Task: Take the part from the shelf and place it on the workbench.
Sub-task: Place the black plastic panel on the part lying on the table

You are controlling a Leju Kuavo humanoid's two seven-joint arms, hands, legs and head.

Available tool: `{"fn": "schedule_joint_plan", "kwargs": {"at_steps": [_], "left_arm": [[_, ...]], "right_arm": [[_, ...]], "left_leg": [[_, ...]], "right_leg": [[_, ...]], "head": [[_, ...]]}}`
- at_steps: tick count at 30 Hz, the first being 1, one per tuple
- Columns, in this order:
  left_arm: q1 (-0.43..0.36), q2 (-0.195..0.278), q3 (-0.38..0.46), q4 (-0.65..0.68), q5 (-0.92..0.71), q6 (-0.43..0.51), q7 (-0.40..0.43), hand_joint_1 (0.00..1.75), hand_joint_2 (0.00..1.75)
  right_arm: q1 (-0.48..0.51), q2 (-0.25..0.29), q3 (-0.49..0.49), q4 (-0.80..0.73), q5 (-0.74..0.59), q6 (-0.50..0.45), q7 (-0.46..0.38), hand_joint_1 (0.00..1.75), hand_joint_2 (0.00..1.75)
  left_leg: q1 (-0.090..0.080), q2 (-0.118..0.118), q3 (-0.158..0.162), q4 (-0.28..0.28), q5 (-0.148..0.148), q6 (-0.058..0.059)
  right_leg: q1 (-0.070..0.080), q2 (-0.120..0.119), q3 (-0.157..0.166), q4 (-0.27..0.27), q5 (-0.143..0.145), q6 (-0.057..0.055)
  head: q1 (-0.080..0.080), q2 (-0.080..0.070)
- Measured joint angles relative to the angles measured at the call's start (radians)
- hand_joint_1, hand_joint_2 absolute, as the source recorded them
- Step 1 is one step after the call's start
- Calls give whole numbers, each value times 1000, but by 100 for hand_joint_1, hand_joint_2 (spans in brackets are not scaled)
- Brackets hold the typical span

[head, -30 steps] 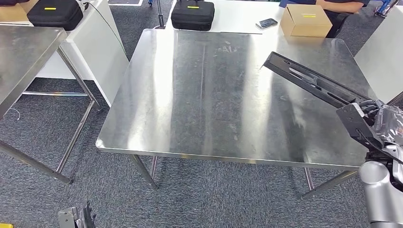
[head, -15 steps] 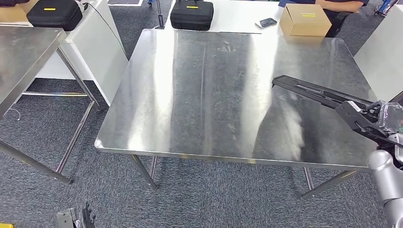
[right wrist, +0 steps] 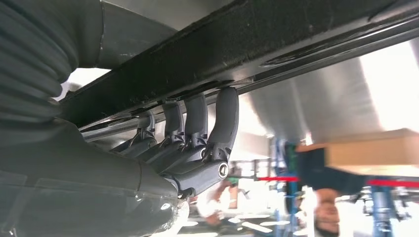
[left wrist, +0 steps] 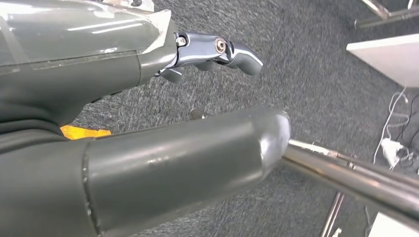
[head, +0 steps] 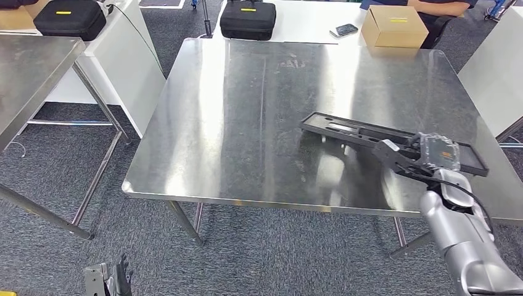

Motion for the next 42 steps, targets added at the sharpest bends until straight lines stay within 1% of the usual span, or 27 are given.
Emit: {"fn": "schedule_joint_plan", "kwargs": {"at_steps": [4, 8, 12, 20, 24, 28, 34, 42], "left_arm": [[-12, 1, -32, 9, -14, 0, 6, 0, 0], [-24, 4, -64, 19, -25, -2, 12, 0, 0], [-27, 8, -77, 25, -26, -2, 13, 0, 0], [-28, 14, -92, 31, -26, -2, 13, 0, 0], [-28, 16, -105, 33, -26, 6, 16, 0, 175], [-29, 20, -119, 34, -26, 29, 36, 0, 0], [-29, 21, -123, 33, -21, 20, 65, 0, 0], [-28, 23, -123, 33, -17, 9, 70, 0, 0]], "right_arm": [[-3, 74, 27, 14, 9, -10, 3, 175, 175], [-1, 119, 39, 21, 15, -15, 1, 175, 175], [1, 136, 43, 22, 17, -15, 1, 175, 175], [2, 148, 44, 23, 23, -15, 1, 175, 175], [17, 152, 42, 10, 60, -8, 9, 0, 0], [48, 155, 24, -25, 108, 14, 33, 0, 0], [79, 150, -37, -73, 143, 41, 43, 0, 0], [106, 144, -90, -121, 162, 71, 44, 0, 0]], "left_leg": [[1, 0, 0, 0, 0, 0], [1, 0, 0, 0, 0, 0], [0, 0, 0, 0, 0, 0], [1, 0, 0, 0, 0, 0], [1, 0, 0, 0, 0, 0], [1, 0, 0, 0, 0, 0], [0, 0, 0, 0, 0, 0], [0, 0, 0, 0, 0, 0]], "right_leg": [[1, 0, 0, 0, 0, 0], [1, 0, 0, 0, 0, 0], [0, 0, 0, 0, 0, 0], [0, 0, 0, 0, 0, 0], [0, 0, 0, 0, 0, 0], [0, 0, 0, 0, 0, 0], [0, 0, 0, 0, 0, 0], [0, 0, 0, 0, 0, 0]], "head": [[0, 0], [0, 0], [0, 0], [0, 0], [0, 0], [0, 0], [0, 0], [0, 0]]}}
